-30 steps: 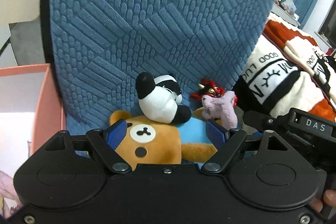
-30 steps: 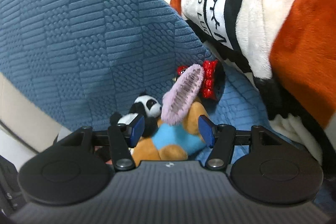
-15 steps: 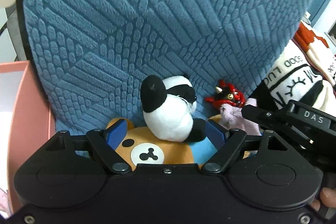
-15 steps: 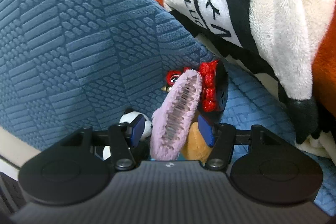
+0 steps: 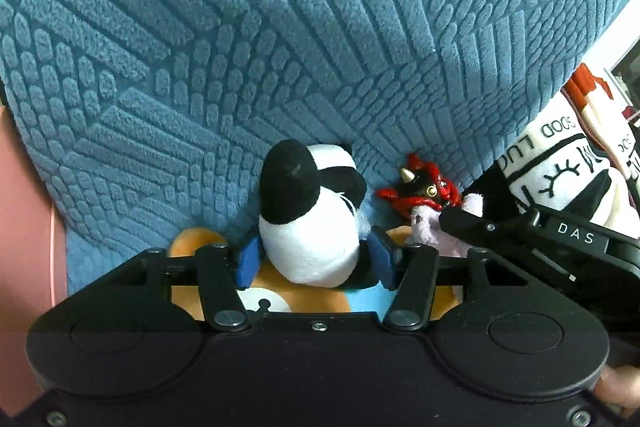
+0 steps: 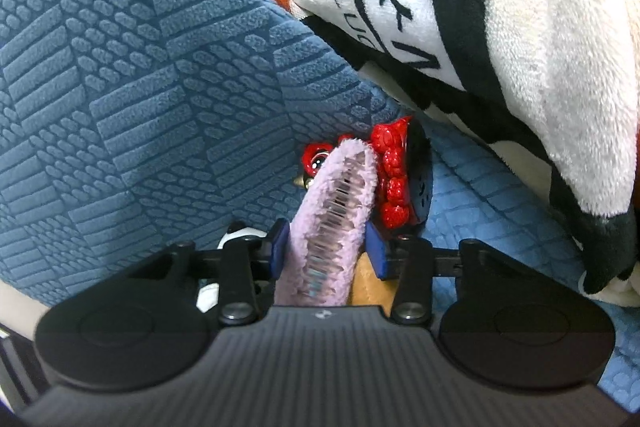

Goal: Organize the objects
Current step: 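Grasp black-white panda plush with left tool while right tool grasps pink comb, then carry panda plush with left tool while right tool carries pink comb toward box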

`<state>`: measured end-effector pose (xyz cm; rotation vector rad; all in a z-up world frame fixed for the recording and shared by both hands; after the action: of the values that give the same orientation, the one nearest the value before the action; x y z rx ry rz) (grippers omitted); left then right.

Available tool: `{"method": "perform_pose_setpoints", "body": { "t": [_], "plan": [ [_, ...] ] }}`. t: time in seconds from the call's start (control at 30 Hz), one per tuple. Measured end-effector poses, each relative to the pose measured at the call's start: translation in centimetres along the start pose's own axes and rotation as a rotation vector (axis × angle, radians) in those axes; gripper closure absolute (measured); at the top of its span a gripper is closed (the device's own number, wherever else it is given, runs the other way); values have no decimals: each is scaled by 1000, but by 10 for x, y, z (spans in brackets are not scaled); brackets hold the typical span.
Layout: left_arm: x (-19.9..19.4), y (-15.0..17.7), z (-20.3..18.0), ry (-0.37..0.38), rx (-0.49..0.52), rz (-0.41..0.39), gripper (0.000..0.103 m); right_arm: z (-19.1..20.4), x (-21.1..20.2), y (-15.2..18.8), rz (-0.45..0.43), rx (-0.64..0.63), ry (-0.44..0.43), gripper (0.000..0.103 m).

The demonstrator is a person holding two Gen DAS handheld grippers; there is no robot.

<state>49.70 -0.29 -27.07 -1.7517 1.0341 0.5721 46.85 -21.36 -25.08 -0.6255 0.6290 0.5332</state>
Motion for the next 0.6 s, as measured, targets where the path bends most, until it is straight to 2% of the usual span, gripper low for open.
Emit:
{"method": "perform_pose_setpoints", "body": {
  "t": [0.17,0.3,0.6],
  "plan": [
    [-4,-3,-1,13,-26,-5,59,11,-9,1,-30,-84,17,60],
    [-12,-4,2,31,-39,-10,60,19,-14,5,-45,-172,35,60],
    [-43,9,2,25,-24,-50,61,31,-36,26,-66,-253,39,60]
  ]
}}
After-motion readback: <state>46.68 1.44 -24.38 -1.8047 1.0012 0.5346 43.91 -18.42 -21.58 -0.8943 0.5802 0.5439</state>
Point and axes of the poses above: each gripper's, at about its wrist camera, not at the fingertips, and x roughly the way its jaws point, z to its left, y to its underside, the point moved 6 cm from there along x, roughly the way its jaws point, and after that the axes turned 3 degrees about y, right-handed, at the moved point
